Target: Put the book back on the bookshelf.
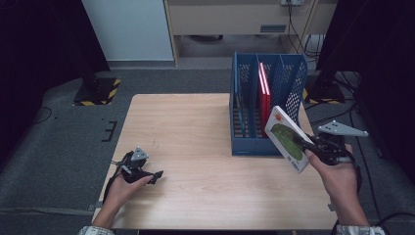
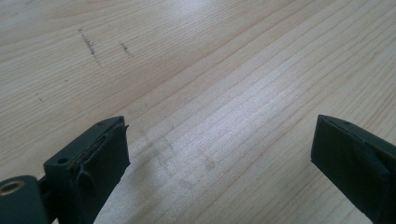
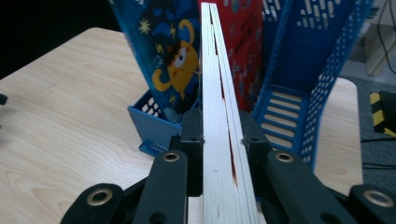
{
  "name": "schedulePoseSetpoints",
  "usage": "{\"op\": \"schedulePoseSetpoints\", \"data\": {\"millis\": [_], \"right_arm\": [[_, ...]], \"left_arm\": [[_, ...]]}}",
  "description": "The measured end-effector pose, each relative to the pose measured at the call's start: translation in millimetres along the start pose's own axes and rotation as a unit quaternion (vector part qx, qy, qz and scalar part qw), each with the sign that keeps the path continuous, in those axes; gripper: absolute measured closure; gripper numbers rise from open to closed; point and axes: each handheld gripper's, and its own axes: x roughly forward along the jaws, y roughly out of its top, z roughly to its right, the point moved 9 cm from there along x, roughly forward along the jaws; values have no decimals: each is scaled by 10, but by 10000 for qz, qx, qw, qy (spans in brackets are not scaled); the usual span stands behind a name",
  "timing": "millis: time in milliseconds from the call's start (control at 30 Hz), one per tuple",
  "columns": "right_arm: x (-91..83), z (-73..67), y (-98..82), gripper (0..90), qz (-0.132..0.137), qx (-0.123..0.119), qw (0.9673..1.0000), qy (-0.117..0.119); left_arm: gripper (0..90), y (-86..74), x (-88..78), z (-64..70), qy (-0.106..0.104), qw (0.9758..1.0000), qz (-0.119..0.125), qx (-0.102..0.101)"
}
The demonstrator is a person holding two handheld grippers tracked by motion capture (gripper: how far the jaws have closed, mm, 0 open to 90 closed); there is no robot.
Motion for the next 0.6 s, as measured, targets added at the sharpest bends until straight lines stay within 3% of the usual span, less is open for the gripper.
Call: {"op": "schedulePoseSetpoints", "data": {"millis": [600], "right_arm": [[135, 311, 57, 764, -75, 267, 9989, -383]], "left_arm": [[34, 4, -2, -7, 33, 10000, 11, 6]]}}
